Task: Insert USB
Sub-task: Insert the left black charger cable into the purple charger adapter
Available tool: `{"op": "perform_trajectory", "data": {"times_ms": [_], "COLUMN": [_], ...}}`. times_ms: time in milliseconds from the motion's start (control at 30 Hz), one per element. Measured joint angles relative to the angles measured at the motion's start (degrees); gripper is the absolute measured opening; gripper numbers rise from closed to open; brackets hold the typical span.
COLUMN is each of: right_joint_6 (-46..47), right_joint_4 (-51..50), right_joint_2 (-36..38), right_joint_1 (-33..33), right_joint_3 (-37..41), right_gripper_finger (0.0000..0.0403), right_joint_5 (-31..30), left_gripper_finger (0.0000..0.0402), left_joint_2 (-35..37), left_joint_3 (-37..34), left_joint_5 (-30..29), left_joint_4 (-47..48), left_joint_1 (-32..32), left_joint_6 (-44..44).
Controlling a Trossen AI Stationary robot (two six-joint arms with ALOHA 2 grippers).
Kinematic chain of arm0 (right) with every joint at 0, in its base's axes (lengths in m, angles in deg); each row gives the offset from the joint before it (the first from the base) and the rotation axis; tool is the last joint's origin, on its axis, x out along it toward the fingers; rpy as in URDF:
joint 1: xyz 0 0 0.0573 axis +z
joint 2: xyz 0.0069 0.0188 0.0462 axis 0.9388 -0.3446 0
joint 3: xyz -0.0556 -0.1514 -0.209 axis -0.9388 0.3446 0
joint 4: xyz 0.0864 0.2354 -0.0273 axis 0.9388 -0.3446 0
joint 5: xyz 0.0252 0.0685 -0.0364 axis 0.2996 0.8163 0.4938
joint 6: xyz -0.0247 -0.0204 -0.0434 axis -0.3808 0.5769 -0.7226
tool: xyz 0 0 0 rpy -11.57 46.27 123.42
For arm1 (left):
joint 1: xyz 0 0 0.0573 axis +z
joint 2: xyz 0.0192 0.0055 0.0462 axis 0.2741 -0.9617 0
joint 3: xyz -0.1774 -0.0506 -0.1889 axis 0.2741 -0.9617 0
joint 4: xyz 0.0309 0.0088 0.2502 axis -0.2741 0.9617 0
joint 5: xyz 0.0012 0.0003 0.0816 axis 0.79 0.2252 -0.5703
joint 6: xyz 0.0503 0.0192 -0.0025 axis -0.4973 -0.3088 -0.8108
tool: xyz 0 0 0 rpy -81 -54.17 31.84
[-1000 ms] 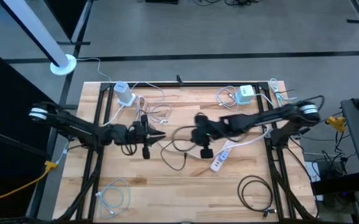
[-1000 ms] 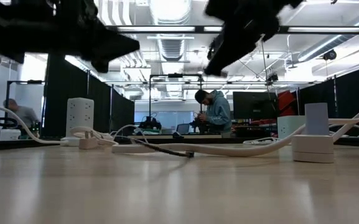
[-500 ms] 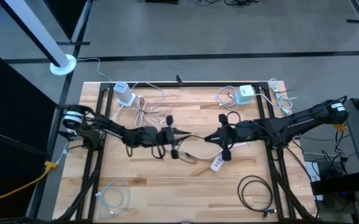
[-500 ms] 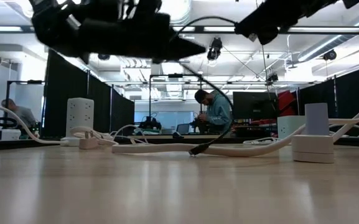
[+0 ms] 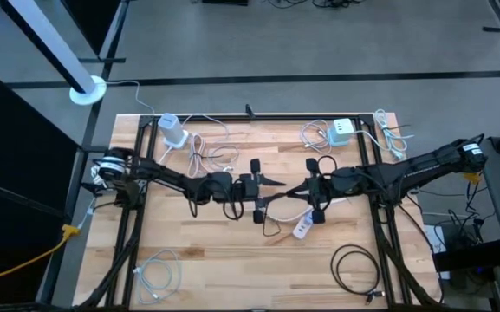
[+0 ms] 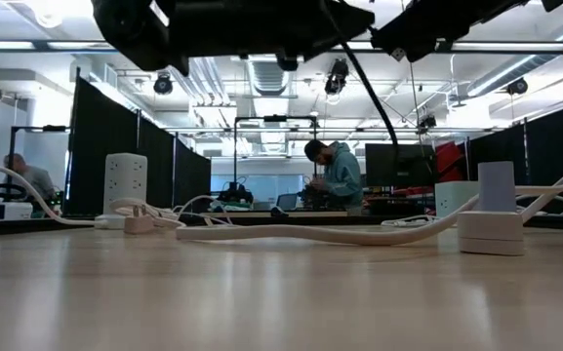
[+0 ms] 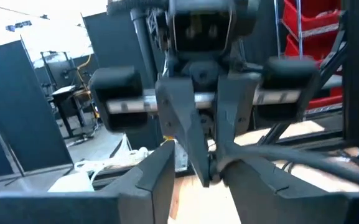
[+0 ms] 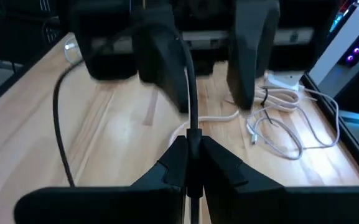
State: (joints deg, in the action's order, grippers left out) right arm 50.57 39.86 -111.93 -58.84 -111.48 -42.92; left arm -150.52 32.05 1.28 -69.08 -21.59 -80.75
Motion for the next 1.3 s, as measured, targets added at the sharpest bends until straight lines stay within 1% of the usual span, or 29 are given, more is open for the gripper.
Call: {"op": "perform_trajectory", "data": {"times_ms": [100,200,267,367,433,533,733,800,867,1000,1300], "right_joint_6": [0.06,0.07,-0.02,0.43,0.95,1.35,1.44,1.05,1.05,1.04,1.3], "right_joint_4": [-0.17,-0.14,-0.21,0.13,0.07,0.2,-0.03,0.04,-0.19,-2.08,-15.91], "right_joint_2": [0.24,0.26,0.26,0.26,0.28,0.25,0.17,0.17,0.13,-0.56,-8.43], "right_joint_1": [0.0,0.0,0.0,-0.21,-0.22,-0.24,-0.26,-0.26,-0.28,-0.59,-2.61], "right_joint_3": [0.02,0.02,0.01,0.0,0.0,0.0,-0.02,-0.02,-0.19,-1.9,-10.65], "right_gripper_finger": [0.0017,0.0017,0.0017,0.0017,0.0017,0.0024,0.0099,0.0117,0.0126,0.0127,0.0096], "right_joint_5": [0.0,-0.04,-0.09,-0.72,-2.06,-4.02,-5.49,-5.49,-5.49,-5.47,-4.1], "left_gripper_finger": [0.0134,0.012,0.0093,0.0026,0.0009,0.0003,0.0002,0.0001,0.0001,0.0001,0.0001], "left_joint_2": [-0.9,-0.9,-0.87,-0.66,-0.66,-0.51,0.87,0.87,0.85,0.85,0.83], "left_joint_3": [0.39,0.39,0.39,0.39,0.39,0.38,0.34,0.34,0.32,0.32,0.3], "left_joint_5": [0.0,0.0,0.12,0.35,0.21,-0.04,0.01,0.02,0.0,0.0,-0.02], "left_joint_4": [-0.78,-1.15,-1.08,-0.95,-0.93,-1.13,-1.12,0.97,3.29,5.93,6.98], "left_joint_1": [0.23,0.29,0.27,0.23,0.26,0.34,0.49,0.64,0.81,0.88,0.93], "left_joint_6": [0.01,0.01,-0.01,-0.19,-0.17,-0.19,-0.21,-0.21,-0.21,0.44,1.56]}}
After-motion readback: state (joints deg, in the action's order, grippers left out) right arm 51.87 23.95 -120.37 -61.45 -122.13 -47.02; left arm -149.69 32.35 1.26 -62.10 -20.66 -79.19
